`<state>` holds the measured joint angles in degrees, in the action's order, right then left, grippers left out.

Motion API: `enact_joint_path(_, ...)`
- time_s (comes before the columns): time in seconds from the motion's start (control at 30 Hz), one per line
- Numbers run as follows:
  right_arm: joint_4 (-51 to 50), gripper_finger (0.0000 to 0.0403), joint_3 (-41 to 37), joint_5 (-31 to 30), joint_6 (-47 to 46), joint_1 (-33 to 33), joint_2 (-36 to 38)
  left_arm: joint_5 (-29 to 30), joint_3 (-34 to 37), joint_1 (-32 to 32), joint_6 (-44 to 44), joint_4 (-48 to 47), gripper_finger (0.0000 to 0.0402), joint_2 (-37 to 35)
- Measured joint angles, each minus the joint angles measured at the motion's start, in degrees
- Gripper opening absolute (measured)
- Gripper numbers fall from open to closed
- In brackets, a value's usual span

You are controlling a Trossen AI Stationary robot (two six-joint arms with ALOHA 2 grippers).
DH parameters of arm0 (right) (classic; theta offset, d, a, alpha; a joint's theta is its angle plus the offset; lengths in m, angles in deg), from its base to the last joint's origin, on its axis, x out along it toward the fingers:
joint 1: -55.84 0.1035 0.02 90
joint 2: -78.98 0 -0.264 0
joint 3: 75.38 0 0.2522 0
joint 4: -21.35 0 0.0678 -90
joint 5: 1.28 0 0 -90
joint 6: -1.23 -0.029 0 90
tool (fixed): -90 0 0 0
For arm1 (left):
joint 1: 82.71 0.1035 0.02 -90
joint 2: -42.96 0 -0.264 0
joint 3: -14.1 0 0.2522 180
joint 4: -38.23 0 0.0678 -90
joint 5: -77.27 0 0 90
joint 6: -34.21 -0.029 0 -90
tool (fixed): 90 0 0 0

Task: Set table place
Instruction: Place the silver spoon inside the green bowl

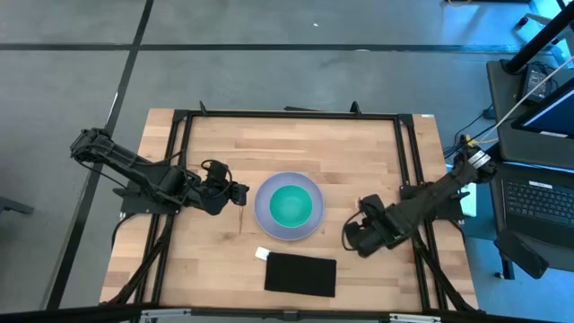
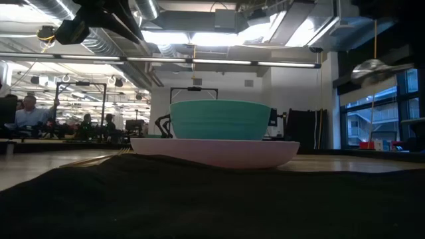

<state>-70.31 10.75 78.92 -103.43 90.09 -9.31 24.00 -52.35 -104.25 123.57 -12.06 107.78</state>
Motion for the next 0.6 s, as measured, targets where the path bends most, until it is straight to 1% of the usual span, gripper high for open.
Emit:
enact_joint_path(0.3, 0.76, 0.0004, 3.64, -1.31, 12.68, -8.13, -0.03, 0.0, 0.0, -0.02, 0.0, 0.0, 0.0011, 0.0)
enact_joint_path(0.6, 1.65, 0.0003, 12.43, -3.85, 26.0, -15.52, -1.24, 0.0, 0.0, 0.0, 0.0, 0.0, 0.0001, 0.0)
